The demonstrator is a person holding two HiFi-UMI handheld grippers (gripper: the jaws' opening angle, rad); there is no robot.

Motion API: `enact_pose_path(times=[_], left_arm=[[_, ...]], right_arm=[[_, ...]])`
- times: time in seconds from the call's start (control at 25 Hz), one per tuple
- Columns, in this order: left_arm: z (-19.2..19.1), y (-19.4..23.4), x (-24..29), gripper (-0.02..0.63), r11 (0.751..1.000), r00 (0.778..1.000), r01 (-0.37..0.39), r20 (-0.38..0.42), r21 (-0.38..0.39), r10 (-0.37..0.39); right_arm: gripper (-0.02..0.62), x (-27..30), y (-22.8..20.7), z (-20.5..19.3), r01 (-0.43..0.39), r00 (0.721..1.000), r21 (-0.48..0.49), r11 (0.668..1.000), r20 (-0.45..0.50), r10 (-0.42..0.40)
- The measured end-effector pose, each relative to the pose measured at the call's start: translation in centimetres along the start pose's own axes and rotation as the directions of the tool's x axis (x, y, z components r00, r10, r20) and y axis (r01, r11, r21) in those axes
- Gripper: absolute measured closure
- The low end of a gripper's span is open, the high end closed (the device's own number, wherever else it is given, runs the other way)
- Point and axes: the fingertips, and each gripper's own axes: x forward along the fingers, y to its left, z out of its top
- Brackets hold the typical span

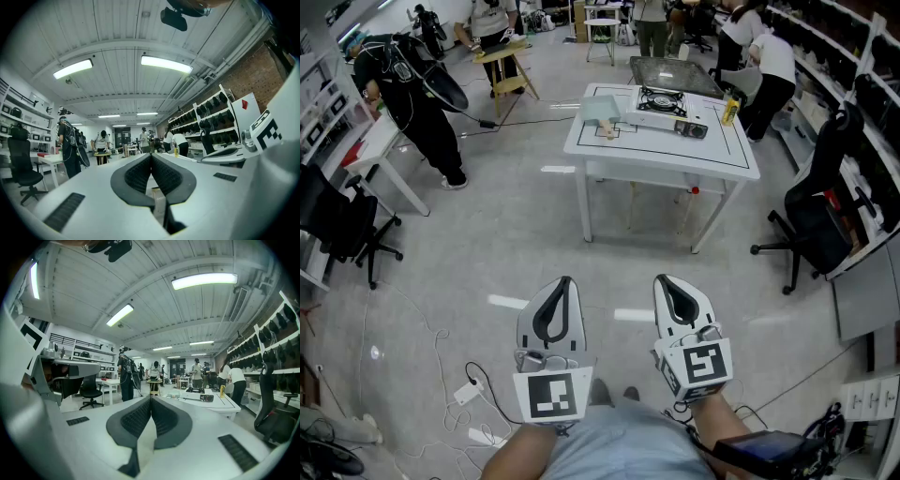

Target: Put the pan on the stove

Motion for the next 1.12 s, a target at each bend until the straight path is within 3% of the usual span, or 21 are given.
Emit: enact_pose_path(times=[0.6,1.12], left_arm=[[-1.7,4.1,0.7,0.588,0.999,1.000,0.011,-0.001,-0.035,-0.011],[-5.4,7.1,4.3,0.588,0.997,0.997,0.035,-0.071,-0.063,-0.040]], right_arm=[[0.545,3.1,2.1,-0.7,0.030,1.000,0.031,0.999,-0.003,-0.030],[0.545,7.5,0.7,-2.0,0.084,0.995,0.033,0.996,-0.059,-0.082]])
